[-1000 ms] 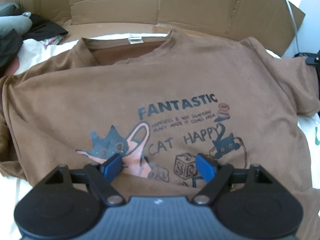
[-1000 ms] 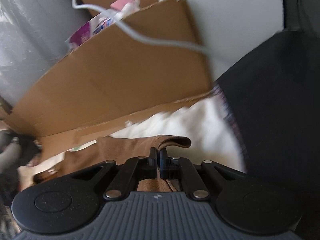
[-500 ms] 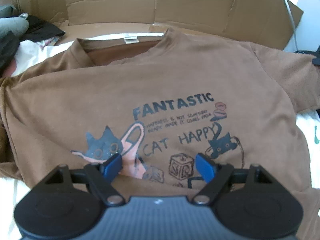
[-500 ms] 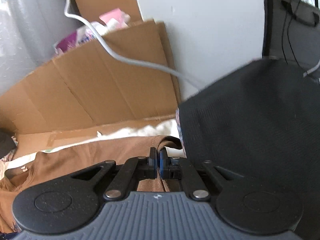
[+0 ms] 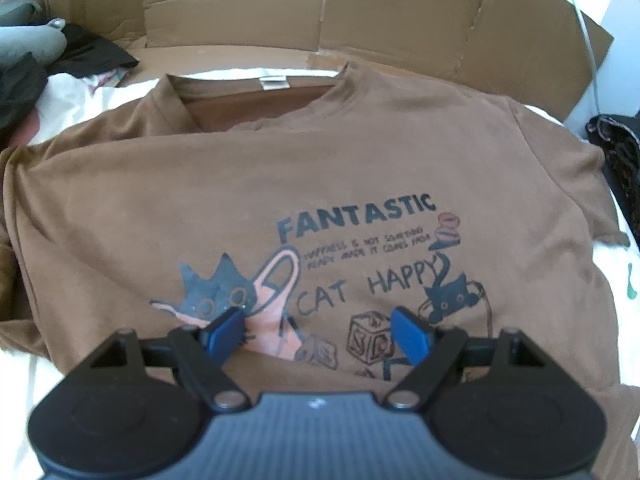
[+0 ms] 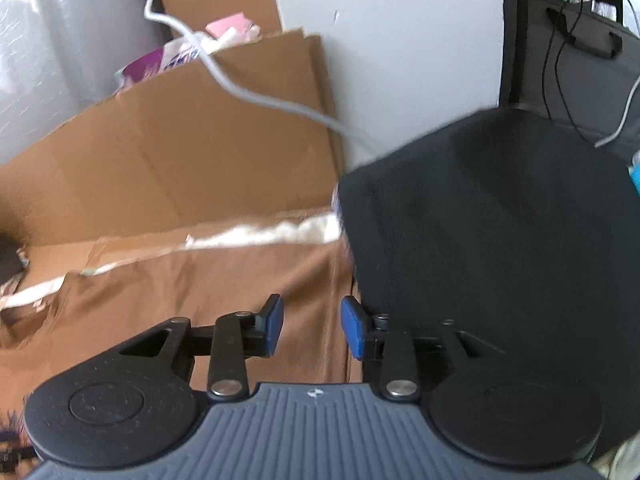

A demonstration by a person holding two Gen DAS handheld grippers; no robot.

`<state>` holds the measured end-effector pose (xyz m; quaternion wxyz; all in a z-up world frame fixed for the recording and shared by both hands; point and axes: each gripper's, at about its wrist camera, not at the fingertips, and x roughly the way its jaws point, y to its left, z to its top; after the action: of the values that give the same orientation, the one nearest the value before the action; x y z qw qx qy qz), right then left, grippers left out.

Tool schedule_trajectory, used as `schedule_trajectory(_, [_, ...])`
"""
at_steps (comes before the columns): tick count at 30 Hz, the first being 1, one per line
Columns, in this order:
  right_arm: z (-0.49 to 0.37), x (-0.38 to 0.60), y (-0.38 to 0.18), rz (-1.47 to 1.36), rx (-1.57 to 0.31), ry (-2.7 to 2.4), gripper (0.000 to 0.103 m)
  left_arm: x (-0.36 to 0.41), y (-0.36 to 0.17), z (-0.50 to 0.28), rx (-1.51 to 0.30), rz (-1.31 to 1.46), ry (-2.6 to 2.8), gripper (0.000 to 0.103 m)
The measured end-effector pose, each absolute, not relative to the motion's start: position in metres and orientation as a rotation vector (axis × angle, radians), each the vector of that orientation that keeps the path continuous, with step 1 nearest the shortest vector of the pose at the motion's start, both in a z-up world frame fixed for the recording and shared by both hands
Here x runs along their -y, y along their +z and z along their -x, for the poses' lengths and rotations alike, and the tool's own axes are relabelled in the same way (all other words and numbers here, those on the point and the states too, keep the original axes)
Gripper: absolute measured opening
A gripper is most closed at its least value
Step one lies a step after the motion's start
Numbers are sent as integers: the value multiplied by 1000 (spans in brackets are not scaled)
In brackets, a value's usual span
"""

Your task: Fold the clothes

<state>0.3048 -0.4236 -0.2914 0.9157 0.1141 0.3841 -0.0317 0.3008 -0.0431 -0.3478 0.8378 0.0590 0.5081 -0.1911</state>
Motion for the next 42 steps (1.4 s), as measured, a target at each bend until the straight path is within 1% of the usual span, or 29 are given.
schedule_trajectory(2, [-292,416,-301,-232,-809,-51,39,45,-347,-301,-1073,-124,-407,83])
schedule_trajectory(5, [-271,397,-314,-152,-829,-37,39,48,-347,-301,-1069,-128,-416,83])
schedule_trajectory(9, [-267,387,-326,-84,-848,-29,39,52,-347,-299,-1067,-131,-426,83])
schedule_trajectory(17, [-287,393,-333,-98,-857,-152,39,54,-352,-296,-1076,-139,-430,83])
schedule_trajectory(24, [-297,400,-352,-149,-945,-230,41,52,-351,-296,-1075,-128,-435,83])
schedule_trajectory(26, [-293,402,-352,-146,-932,-212,40,52,-351,-295,-1074,-126,-439,83])
schedule_trajectory(27, [-291,401,-351,-133,-925,-204,37,52,-351,-295,-1074,-126,-441,83])
schedule_trajectory(28, [-288,401,-350,-121,-916,-196,22,53,-351,-295,-1074,-126,-443,83])
schedule_trajectory(30, [-282,401,-351,-97,-908,-181,5,54,-351,-294,-1075,-128,-448,83])
schedule_trajectory(35, [-273,405,-352,-81,-898,-154,3,58,-352,-292,-1075,-136,-457,83])
schedule_trajectory(38, [-269,405,-344,-113,-875,-133,6,60,-352,-291,-1075,-145,-459,83])
schedule_trajectory(39, [-269,406,-343,-117,-865,-134,10,60,-352,-291,-1075,-145,-459,83])
schedule_trajectory(40, [-269,407,-341,-120,-856,-137,30,61,-353,-291,-1075,-145,-459,83])
schedule_trajectory(41, [-275,407,-345,-127,-852,-135,38,61,-353,-291,-1076,-146,-459,83])
schedule_trajectory(42, [-277,407,-346,-134,-857,-134,44,61,-353,-291,-1076,-147,-460,83])
